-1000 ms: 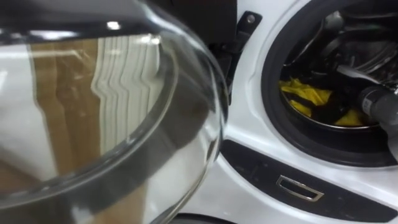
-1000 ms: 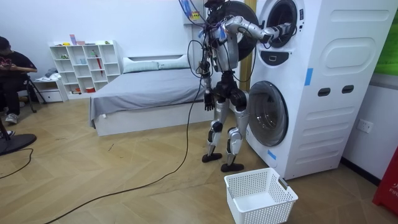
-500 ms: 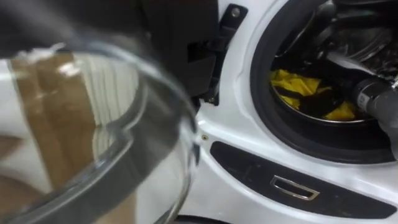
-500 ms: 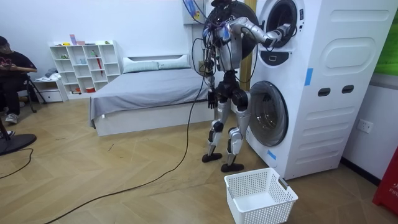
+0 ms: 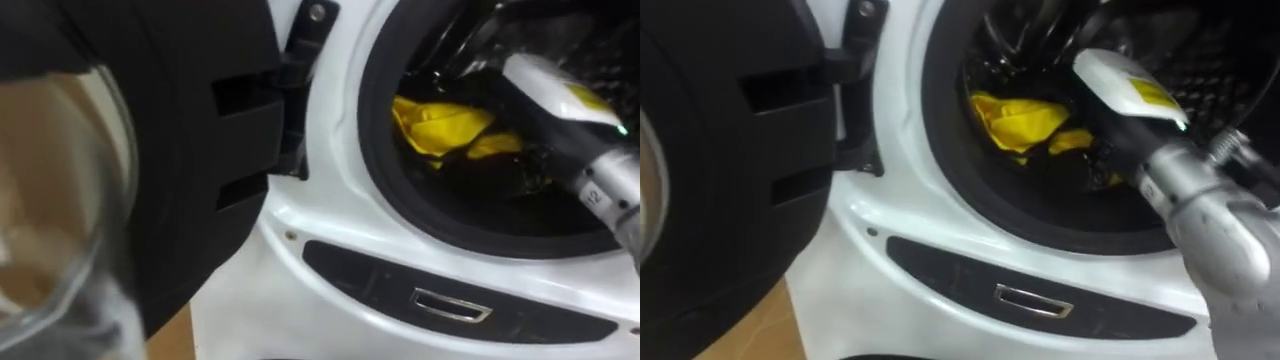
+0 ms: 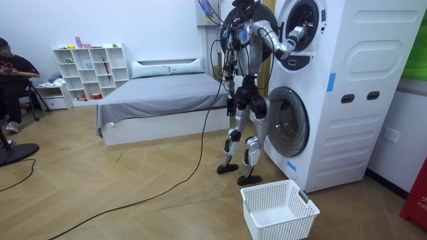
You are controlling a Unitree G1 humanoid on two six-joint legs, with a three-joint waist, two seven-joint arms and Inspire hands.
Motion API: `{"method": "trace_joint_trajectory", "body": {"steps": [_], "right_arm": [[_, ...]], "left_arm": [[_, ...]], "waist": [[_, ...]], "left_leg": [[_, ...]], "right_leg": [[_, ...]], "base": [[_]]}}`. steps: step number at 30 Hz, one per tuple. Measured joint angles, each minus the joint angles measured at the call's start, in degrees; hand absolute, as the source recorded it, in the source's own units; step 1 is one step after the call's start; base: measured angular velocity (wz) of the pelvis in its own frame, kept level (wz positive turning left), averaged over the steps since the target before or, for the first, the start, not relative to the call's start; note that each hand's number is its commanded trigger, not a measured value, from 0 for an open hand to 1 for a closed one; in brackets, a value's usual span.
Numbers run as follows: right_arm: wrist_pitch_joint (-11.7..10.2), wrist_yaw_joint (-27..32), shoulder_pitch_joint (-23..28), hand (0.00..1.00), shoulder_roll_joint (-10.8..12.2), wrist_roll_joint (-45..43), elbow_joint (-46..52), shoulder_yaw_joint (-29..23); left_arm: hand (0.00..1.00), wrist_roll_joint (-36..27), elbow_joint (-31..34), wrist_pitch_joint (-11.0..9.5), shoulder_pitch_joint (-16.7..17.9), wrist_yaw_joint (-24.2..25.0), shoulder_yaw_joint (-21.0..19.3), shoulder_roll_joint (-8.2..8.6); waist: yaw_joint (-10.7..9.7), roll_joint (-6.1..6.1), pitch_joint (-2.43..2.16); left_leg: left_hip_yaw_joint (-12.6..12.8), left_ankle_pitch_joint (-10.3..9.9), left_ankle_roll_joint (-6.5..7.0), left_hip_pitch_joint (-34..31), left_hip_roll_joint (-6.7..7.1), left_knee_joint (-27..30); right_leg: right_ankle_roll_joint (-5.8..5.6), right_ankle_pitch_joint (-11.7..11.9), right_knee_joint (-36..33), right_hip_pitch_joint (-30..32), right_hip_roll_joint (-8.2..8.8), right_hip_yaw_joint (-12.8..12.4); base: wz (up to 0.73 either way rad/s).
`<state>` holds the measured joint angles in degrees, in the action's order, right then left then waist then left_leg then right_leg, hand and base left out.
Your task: Pick clothes from washing machine
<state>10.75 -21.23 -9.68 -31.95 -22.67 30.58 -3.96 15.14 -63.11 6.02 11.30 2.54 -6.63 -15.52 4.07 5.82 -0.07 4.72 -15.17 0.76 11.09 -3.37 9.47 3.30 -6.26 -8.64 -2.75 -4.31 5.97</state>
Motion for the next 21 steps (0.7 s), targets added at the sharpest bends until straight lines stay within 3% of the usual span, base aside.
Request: {"method": "trace_joint_trajectory", "body": {"steps": [4,8,11,13,21], "right_arm": [[-2.82,0.49,3.86,1.0,0.91,3.15,3.28,-1.99],[-4.89,0.43,5.46,1.0,1.57,4.54,4.2,-2.48],[-5.37,0.49,6.85,1.0,3.79,5.0,4.23,-3.04],[-5.84,0.49,6.86,1.0,4.05,5.15,4.28,-3.07],[-6.64,0.43,6.94,1.0,5.06,5.72,4.28,-3.57]], "left_arm": [[0.0,0.09,-0.01,-1.5,1.12,-1.87,-0.06,0.11],[0.0,0.09,0.06,-1.58,2.18,-2.0,-0.07,0.42],[0.0,0.03,0.04,-1.57,2.7,-2.18,-0.06,0.47],[0.0,0.03,0.04,-1.58,2.92,-2.41,-0.05,0.66],[0.0,0.06,-1.37,-2.17,3.05,-3.58,-0.21,1.27]], "waist": [[-1.34,-0.01,-0.06],[-2.8,-0.06,-0.05],[-2.98,-0.48,-0.26],[-3.02,-0.94,-0.51],[-3.56,-1.77,-0.35]], "left_leg": [[1.42,0.0,0.0,0.0,-0.08,-0.02],[2.19,-0.02,-0.03,0.03,-0.03,-0.02],[3.09,-0.4,-0.57,0.21,-0.15,-0.05],[3.13,-0.42,-0.58,0.15,-0.16,-0.27],[3.16,-0.9,-0.69,0.19,-0.35,-0.71]], "right_leg": [[0.07,0.05,-0.14,0.59,-0.24,-1.46],[0.22,0.15,-0.22,0.84,-0.37,-2.27],[0.29,0.23,-0.49,1.03,-0.74,-2.81],[0.29,0.23,-1.24,1.62,-0.78,-2.91],[0.4,0.29,-1.68,1.97,-1.06,-2.84]], "base": [[-0.2],[-0.09],[-0.07],[-0.05],[0.01]]}}
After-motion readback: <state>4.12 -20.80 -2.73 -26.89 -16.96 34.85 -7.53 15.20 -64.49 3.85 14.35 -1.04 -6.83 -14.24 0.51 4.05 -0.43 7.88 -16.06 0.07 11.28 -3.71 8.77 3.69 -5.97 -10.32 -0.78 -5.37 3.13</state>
